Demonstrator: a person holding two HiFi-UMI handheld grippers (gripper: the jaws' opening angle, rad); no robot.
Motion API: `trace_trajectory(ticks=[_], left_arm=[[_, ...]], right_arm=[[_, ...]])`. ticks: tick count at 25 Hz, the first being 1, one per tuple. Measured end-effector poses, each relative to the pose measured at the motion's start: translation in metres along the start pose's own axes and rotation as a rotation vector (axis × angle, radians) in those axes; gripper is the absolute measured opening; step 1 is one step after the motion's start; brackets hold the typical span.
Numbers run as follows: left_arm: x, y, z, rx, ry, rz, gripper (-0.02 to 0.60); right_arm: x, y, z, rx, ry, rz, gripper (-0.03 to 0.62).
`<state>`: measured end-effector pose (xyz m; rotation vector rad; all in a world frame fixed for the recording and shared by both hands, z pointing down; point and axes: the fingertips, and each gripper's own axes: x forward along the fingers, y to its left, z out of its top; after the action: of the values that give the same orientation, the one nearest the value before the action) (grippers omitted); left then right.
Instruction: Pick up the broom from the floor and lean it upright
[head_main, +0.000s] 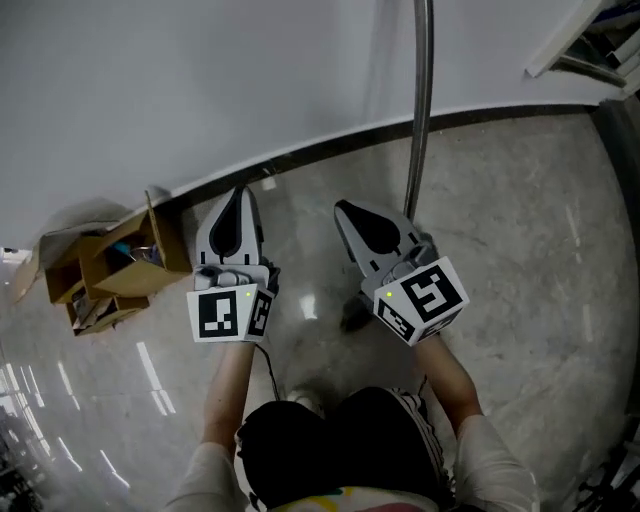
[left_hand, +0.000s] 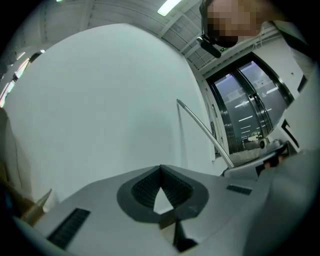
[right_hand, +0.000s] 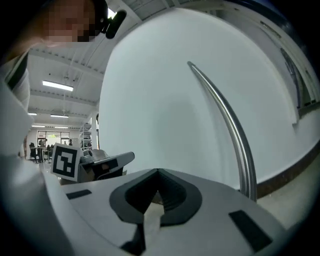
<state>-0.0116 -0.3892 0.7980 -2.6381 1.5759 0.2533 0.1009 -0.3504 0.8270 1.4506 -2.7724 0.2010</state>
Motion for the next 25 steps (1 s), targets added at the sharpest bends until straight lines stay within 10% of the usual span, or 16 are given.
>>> trace_trajectory(ticks=[5,9,14,20,25], left_arm=[[-0.039,-0.016,-0.070,-0.059,0.083,-0.012,0.044],[-0.062,0.010,-0.031,-0.110,0.147,0.025,0.044],[-0.063,0.025,0.182,-0.177,0.098,0.085,0.044],[-0.064,-0.011,0.528,-0.231,0.140,0.181,0.044],[-0.036,-0.054,0.751,-0.093,0.203,0.164,0.044]], right_arm=[[-0.010,-0.009,-0.072,0.097,0.034,-0.056,0.012],[-0.014,0.019,-0.049,0.155,0.123,-0.076,0.012],[-0.031,0.074,0.122,0.135,0.201,-0.035,0.012],[-0.098,0.168,0.446,0.125,0.303,0.075,0.012],[-0.108,0.173,0.716,-0.003,0.206,0.053,0.014]])
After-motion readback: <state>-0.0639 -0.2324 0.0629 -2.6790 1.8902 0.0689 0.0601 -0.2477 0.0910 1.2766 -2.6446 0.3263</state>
